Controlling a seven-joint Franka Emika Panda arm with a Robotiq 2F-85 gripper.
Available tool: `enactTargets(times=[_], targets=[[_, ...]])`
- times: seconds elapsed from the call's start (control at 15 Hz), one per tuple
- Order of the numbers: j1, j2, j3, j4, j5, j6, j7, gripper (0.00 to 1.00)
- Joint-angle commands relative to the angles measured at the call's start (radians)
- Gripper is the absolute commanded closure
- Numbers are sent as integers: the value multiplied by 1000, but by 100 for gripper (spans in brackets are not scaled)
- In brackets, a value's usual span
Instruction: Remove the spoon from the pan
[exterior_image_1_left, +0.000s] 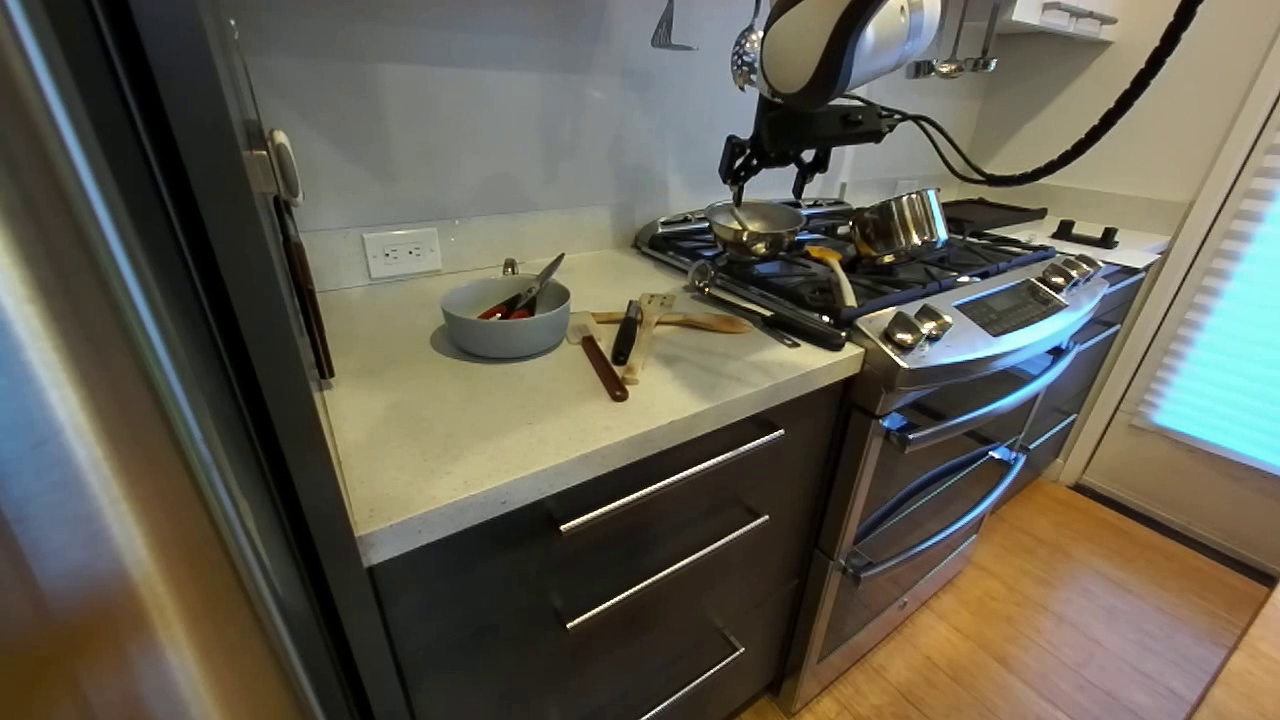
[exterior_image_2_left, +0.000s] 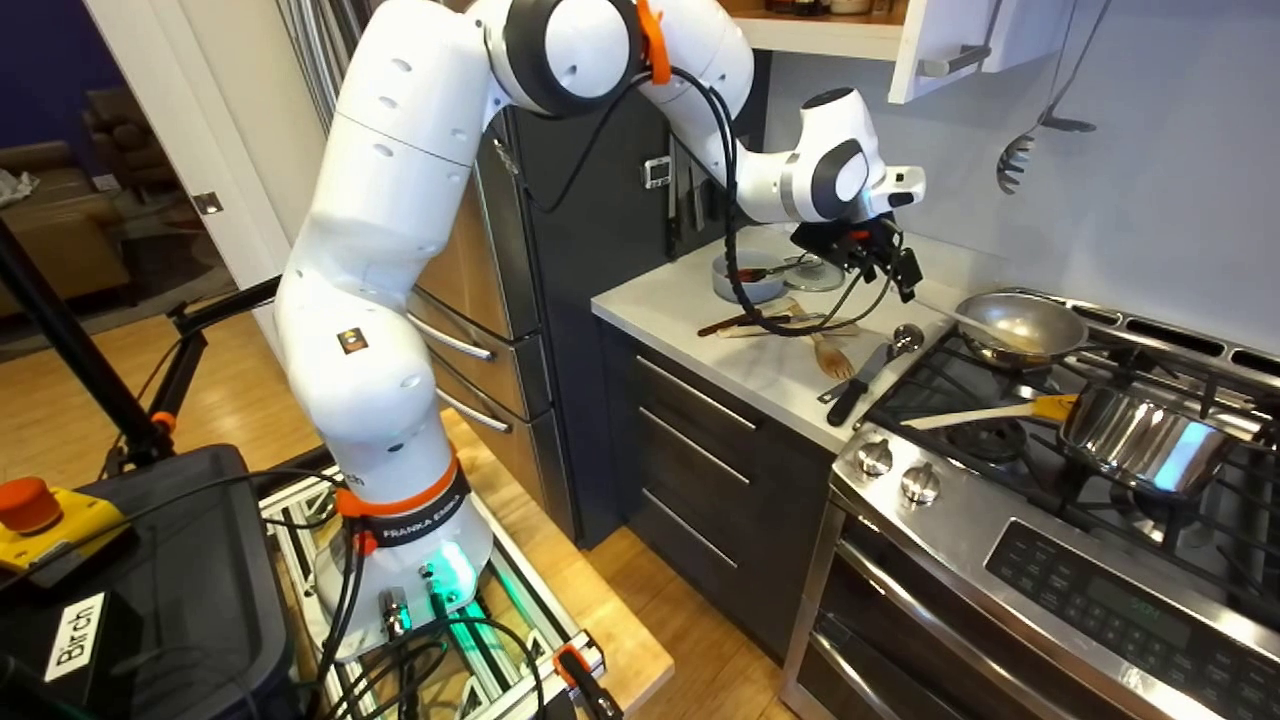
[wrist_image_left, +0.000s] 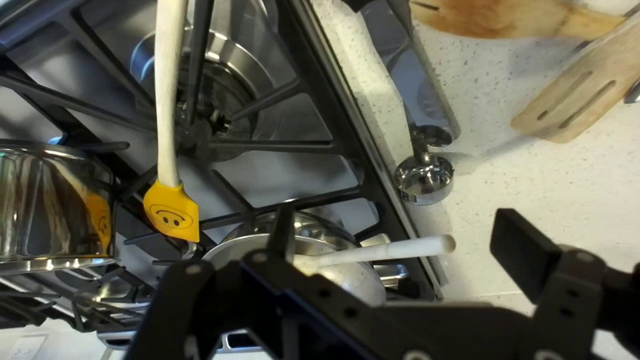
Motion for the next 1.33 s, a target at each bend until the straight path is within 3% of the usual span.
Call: enactTargets(times=[0.0, 0.2, 0.6, 0.67, 0.73, 0.87, 1.07, 1.2, 1.27], targets=[[85, 100, -89, 90, 22, 59, 38, 0], [143, 181, -144, 193, 35, 45, 85, 0], [243, 289, -233, 358, 50, -107, 211, 0], [245, 305, -232, 388, 49, -133, 224, 6], [251, 316, -235, 407, 44, -158, 242, 24], [259, 332, -239, 443, 34, -215, 272, 31], [264, 341, -239, 479, 17, -290, 309, 54], [265, 343, -235, 495, 8, -330, 326, 58], [266, 344, -233, 504, 3, -345, 338, 67]])
